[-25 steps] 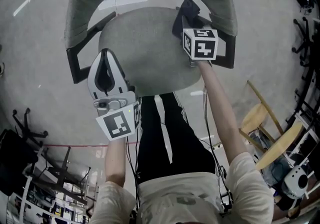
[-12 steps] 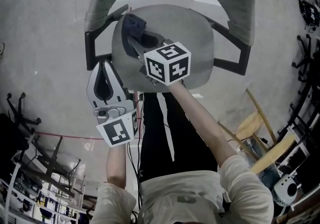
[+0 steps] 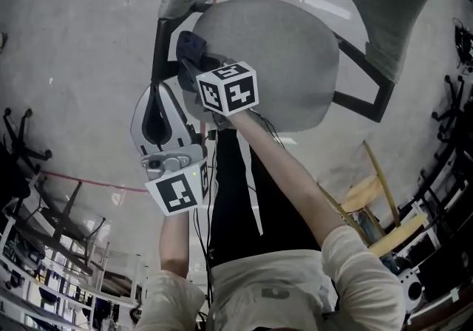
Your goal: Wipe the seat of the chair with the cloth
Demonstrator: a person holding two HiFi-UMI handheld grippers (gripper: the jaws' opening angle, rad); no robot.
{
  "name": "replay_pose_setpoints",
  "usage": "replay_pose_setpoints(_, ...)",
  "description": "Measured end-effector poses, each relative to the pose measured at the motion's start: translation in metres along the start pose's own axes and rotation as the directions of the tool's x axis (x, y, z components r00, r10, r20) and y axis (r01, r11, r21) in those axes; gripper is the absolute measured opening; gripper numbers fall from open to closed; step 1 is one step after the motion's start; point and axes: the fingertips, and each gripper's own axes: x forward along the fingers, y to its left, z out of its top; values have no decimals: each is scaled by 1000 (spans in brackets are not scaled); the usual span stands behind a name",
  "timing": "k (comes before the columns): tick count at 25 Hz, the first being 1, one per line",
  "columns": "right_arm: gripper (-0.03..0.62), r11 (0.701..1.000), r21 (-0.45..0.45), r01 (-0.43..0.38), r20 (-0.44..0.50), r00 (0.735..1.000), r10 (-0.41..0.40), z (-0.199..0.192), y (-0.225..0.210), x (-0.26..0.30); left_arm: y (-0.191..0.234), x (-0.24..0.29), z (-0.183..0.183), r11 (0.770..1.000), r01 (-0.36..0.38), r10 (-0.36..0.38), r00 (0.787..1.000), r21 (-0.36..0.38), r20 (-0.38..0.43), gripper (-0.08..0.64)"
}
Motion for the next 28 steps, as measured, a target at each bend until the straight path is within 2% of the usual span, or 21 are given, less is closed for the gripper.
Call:
replay_pose_setpoints(8,49,998,-33,55,-50,997,-56,-5,-15,9,-4,1,-5,1000,9,-9,1000,2,-9,15)
replay_pose_setpoints(15,49,992,-49,119,-54,991,-121,-6,-34,-8,-23,12,2,999,48,-48,999,9,8,15)
replay_pose_setpoints(23,49,978,-18,206,-38,978,-207,-18,-82,-58,-50,22,0,994,107,-107,994,15,1,15)
replay_pose_setpoints(28,49,950,-10,312,-17,950,-312,-30,-125,-108,-64,24,-1,990,141,-141,990,31,-1,15)
